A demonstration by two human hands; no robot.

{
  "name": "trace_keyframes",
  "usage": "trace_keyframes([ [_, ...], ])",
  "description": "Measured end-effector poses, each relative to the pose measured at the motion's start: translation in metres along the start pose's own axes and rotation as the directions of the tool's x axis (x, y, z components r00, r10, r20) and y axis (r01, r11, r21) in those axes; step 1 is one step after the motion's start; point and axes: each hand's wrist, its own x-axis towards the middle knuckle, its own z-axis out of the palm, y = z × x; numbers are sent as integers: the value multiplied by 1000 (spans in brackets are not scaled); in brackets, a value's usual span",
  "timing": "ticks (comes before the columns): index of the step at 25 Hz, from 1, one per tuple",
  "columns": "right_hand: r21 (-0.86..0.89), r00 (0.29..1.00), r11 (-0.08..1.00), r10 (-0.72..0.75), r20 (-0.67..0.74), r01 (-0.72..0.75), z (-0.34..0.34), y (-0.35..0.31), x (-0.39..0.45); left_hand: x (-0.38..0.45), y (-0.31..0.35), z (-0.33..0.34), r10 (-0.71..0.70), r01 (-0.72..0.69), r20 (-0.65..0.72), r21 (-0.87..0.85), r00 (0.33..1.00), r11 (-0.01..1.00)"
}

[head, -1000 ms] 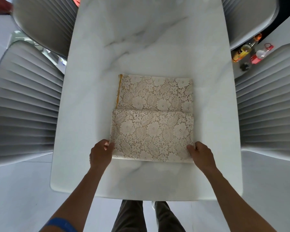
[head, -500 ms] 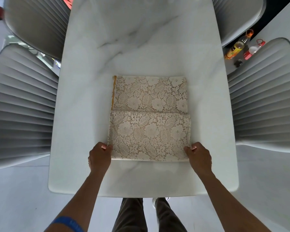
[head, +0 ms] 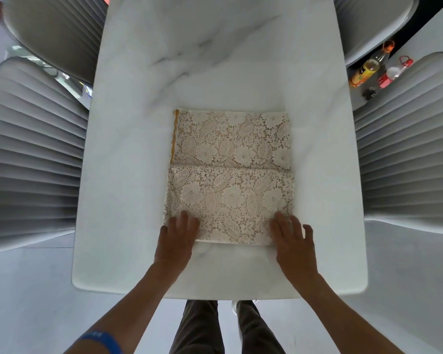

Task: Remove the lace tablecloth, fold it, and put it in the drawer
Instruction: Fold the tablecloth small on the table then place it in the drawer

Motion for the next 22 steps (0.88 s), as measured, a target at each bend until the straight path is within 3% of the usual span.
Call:
trace_keyframes([
  [4,63,998,996,68,-7,-67,-15,5,-4,-1,0,-19,-48,47,24,38,999,998],
  [8,354,991,928,129,-20,-114,-52,15,-5,-18,-13,-58,-96,96,7,-167,995,981],
  [10,497,978,855,201,-55,-148,-72,28,3,-16,-23,-86,-135,123,-30,-258,990,958],
  [14,729,895,601,444,36,-328,-119,58,67,52,-51,-138,-140,61,-225,-327,964,943],
  [20,766,860,509,498,110,-393,-125,74,195,175,-73,-150,-190,170,-76,-215,979,962],
  [22,734,806,442,540,242,-516,-100,74,209,188,-70,-135,-174,159,-95,-148,980,976],
])
